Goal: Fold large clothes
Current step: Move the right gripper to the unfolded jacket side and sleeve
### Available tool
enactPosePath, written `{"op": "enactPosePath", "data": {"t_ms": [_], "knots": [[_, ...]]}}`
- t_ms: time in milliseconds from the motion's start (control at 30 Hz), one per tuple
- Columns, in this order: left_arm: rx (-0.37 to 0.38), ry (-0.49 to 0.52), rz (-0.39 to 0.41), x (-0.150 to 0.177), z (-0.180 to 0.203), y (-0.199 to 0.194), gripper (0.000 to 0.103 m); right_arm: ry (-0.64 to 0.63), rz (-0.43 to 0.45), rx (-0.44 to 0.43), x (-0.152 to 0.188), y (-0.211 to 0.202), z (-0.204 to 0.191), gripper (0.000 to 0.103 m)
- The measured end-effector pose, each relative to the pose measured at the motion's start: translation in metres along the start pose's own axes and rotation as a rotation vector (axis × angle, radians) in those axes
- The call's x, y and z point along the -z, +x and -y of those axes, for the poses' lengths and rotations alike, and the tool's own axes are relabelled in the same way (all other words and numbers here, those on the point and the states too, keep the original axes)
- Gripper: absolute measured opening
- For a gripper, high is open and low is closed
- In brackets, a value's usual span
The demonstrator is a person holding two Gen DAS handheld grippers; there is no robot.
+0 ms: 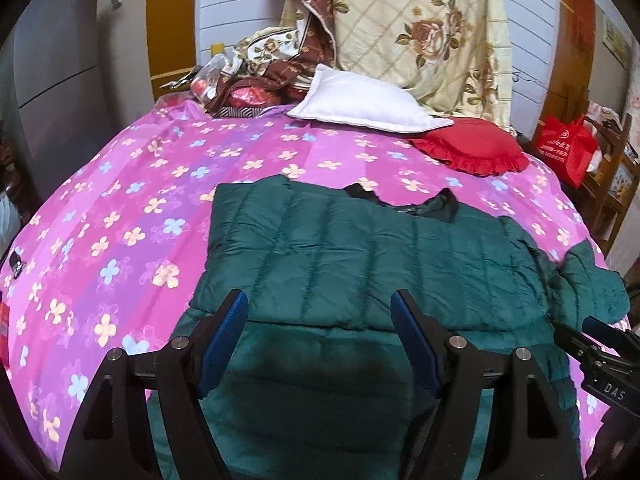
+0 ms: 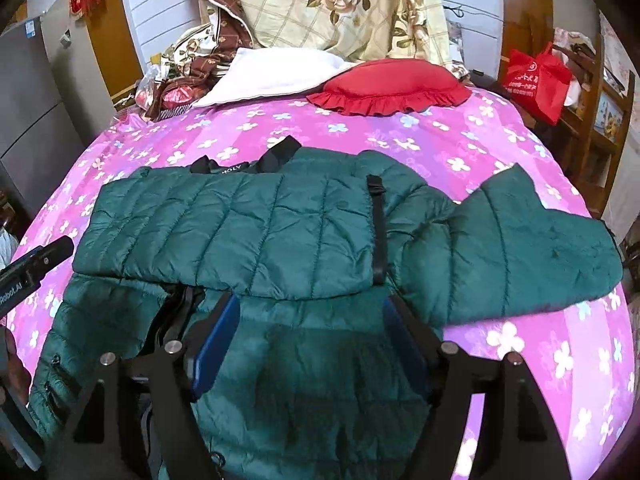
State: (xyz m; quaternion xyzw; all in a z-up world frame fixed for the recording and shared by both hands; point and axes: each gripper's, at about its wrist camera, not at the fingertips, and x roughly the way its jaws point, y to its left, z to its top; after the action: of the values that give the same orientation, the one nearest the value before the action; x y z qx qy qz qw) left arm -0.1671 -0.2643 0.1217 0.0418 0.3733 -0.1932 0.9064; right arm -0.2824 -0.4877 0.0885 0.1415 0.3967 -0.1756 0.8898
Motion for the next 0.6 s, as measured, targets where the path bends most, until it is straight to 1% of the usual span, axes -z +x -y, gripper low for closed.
{"op": "enactPosePath", "data": {"t_ms": [300,600], "knots": [[0.046,0.044,0.013,0.004,0.039,-0.018,0.056,0.012,0.014,0.026,0.007,-0.020,0.020,0.077],[0.083,0.064,-0.006,0.005,0.077,-0.020,0.056,0.021,0.017,0.073,0.010,-0.034,0.047,0.077]]}}
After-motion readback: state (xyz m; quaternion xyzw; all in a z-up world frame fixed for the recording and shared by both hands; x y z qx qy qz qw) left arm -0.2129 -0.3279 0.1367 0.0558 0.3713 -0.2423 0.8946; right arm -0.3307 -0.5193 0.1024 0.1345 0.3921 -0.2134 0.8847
